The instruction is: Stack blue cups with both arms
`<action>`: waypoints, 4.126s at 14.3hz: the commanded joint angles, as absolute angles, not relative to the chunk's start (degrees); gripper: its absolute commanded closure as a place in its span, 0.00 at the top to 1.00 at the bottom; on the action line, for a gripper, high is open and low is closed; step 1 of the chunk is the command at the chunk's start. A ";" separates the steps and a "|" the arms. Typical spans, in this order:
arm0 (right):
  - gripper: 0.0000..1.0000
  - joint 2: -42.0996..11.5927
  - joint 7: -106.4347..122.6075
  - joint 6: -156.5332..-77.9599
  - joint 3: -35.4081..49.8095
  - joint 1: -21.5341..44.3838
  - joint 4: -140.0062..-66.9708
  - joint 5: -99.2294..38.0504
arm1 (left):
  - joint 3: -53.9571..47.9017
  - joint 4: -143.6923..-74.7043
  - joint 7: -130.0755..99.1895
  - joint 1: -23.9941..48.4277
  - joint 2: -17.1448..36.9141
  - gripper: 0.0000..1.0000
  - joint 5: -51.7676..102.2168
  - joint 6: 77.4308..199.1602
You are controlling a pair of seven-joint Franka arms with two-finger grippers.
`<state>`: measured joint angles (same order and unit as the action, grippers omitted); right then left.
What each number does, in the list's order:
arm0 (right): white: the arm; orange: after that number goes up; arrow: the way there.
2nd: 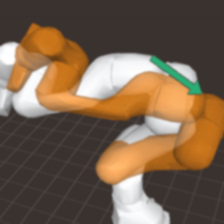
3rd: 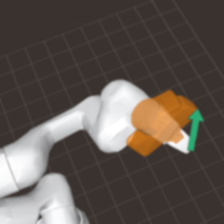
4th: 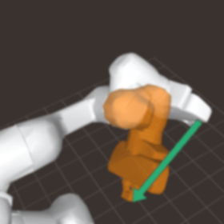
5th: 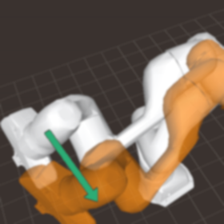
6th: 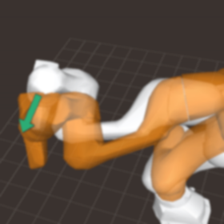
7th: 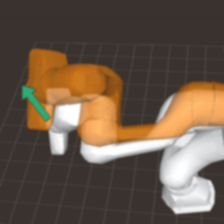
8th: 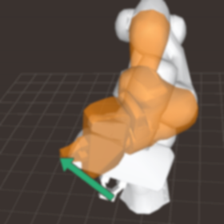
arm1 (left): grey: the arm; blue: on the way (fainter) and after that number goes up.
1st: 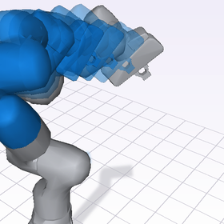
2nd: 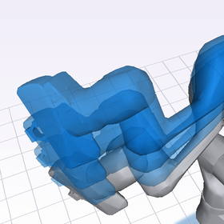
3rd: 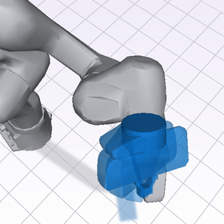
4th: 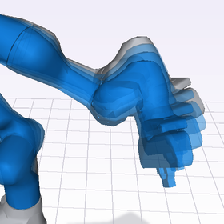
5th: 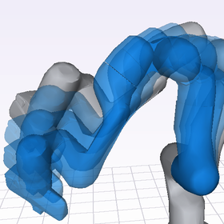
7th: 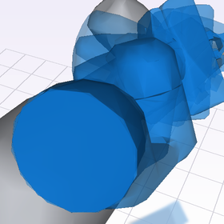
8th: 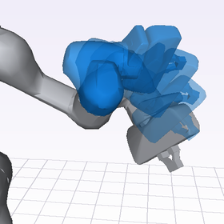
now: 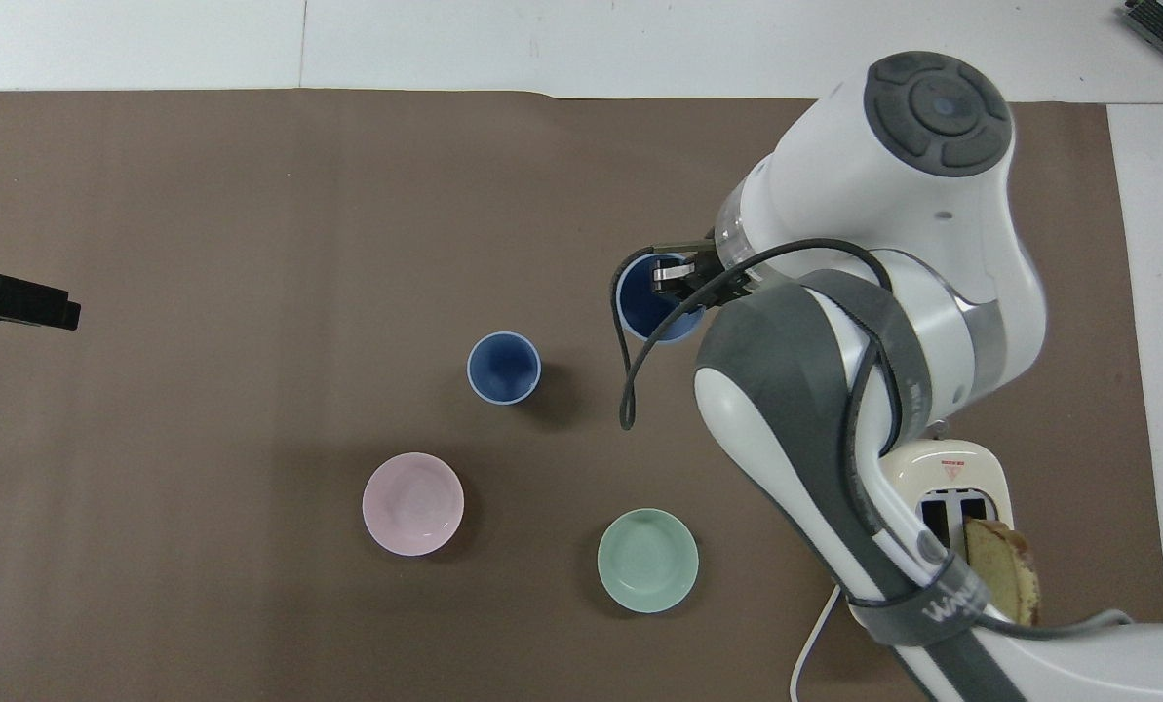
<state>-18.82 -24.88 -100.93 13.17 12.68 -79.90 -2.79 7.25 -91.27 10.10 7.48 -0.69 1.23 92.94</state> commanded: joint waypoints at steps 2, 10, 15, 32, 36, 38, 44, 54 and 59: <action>0.00 -22.67 -32.95 -99.14 13.18 17.39 -73.83 -1.85 | 6.68 -89.91 10.55 6.68 -0.35 1.00 0.26 91.41; 0.00 -29.88 -40.96 -101.95 13.10 25.13 -68.47 -1.23 | 6.68 -90.09 10.46 6.68 -0.35 1.00 0.26 91.49; 0.00 -31.03 -41.57 -101.17 13.18 26.81 -69.08 0.88 | 6.68 -89.91 10.46 6.68 -0.35 1.00 0.26 91.58; 0.00 -30.76 -41.75 -103.79 13.27 25.14 -73.03 0.97 | 6.68 -90.09 10.37 6.68 -0.70 1.00 0.26 91.41; 0.00 -30.85 -41.84 -105.73 13.27 25.58 -75.14 0.97 | 6.68 -90.09 10.28 6.68 -0.70 1.00 0.35 91.41; 0.00 -30.85 -41.84 -106.17 13.27 26.02 -75.85 0.88 | 6.68 -90.09 10.28 6.68 -0.70 1.00 0.35 91.41; 0.49 -30.85 -41.84 -107.49 13.36 26.02 -77.61 0.53 | 6.68 -90.09 10.28 6.68 -0.70 1.00 0.44 91.41; 1.00 -26.29 -35.46 -98.02 13.88 19.36 -74.27 2.73 | 6.68 -90.18 10.28 6.68 -0.70 1.00 0.53 91.41; 1.00 -23.29 -20.86 -88.36 13.80 10.13 -68.40 3.16 | 6.68 -90.18 10.20 6.68 -0.79 1.00 0.61 91.41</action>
<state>-23.13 -25.68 -92.36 12.78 13.46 -71.69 2.30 7.21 -91.17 10.10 7.38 -0.74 1.23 92.61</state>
